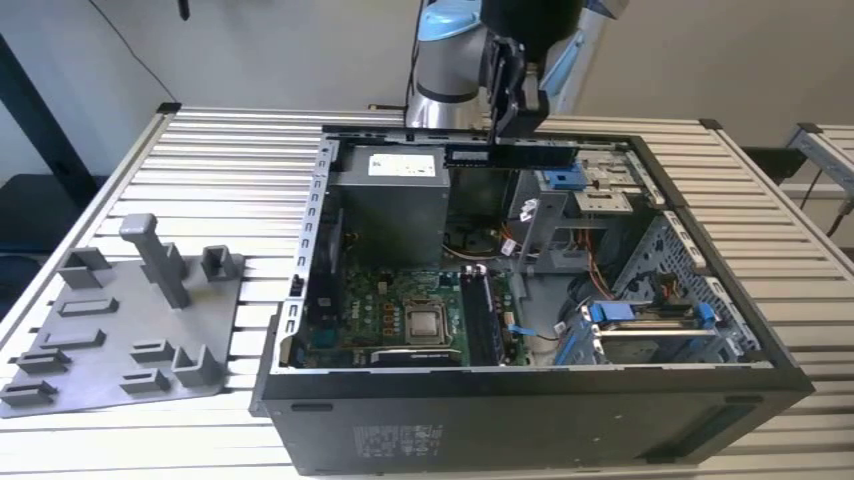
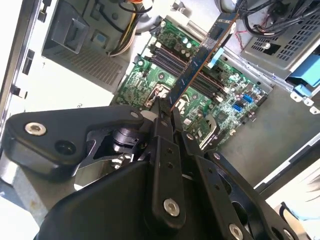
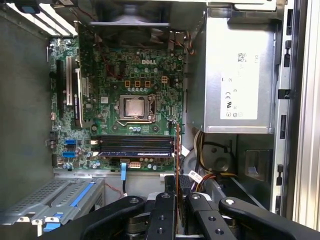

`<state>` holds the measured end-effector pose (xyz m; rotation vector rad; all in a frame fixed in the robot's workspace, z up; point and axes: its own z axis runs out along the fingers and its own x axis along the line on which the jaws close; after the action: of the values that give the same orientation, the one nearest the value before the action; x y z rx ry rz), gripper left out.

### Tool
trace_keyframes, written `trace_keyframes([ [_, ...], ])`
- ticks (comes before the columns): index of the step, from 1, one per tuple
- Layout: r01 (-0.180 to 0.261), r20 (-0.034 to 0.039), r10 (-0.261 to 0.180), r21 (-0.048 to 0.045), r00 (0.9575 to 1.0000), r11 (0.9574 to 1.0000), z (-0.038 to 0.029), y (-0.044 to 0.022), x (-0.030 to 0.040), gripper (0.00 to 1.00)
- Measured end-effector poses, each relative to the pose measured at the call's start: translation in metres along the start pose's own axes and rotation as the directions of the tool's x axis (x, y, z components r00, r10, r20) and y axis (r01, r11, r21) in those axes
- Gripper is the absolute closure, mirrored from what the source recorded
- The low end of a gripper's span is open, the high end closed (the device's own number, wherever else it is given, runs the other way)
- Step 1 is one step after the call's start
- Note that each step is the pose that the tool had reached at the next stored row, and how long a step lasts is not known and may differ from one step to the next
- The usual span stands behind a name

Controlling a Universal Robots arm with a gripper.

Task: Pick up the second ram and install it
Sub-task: 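Insert the second ram into the second slot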

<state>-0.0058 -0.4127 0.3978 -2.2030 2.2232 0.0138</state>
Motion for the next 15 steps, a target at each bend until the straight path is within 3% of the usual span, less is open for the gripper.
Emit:
trace_keyframes([
  [5, -0.006, -0.0001, 0.006, 0.0001, 1.0, 1.0, 0.0, 0.0, 0.0005, 0.86],
  [9, -0.054, -0.0002, 0.054, 0.0007, 0.9986, 0.9986, 0.0003, -0.0001, 0.0006, 0.86],
  [15, -0.149, -0.0003, 0.149, 0.0022, 0.9889, 0.9889, 0.0011, 0.0, 0.0006, 0.86],
])
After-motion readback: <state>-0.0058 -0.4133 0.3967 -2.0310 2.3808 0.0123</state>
